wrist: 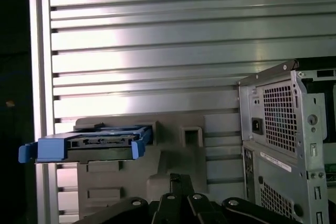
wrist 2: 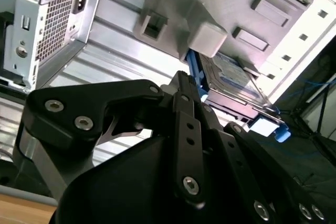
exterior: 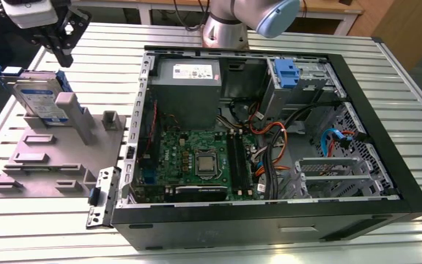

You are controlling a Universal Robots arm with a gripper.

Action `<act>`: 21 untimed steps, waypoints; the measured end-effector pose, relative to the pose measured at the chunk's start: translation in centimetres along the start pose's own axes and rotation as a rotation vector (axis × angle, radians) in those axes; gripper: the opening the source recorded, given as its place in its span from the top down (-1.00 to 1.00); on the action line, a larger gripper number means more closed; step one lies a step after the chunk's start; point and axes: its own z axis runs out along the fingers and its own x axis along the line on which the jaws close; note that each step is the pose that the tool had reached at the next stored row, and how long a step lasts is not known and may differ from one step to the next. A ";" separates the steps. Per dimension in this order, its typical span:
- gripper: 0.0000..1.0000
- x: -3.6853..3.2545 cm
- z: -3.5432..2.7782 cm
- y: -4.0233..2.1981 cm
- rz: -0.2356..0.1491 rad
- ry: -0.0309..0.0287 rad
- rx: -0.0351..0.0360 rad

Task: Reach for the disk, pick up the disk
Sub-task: 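Reach for the disk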

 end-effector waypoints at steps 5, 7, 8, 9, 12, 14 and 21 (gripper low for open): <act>0.79 0.01 0.00 0.00 0.000 0.0101 0.0010; 0.79 0.08 0.01 -0.01 0.000 0.0102 0.0011; 0.79 0.26 0.05 -0.02 0.000 0.0102 0.0011; 0.79 0.52 0.11 -0.03 0.000 0.0101 0.0010; 0.79 1.62 0.31 -0.02 0.000 0.0101 0.0011; 0.79 2.48 0.46 0.01 0.000 0.0099 0.0012; 0.79 5.01 1.09 0.14 0.000 0.0098 0.0028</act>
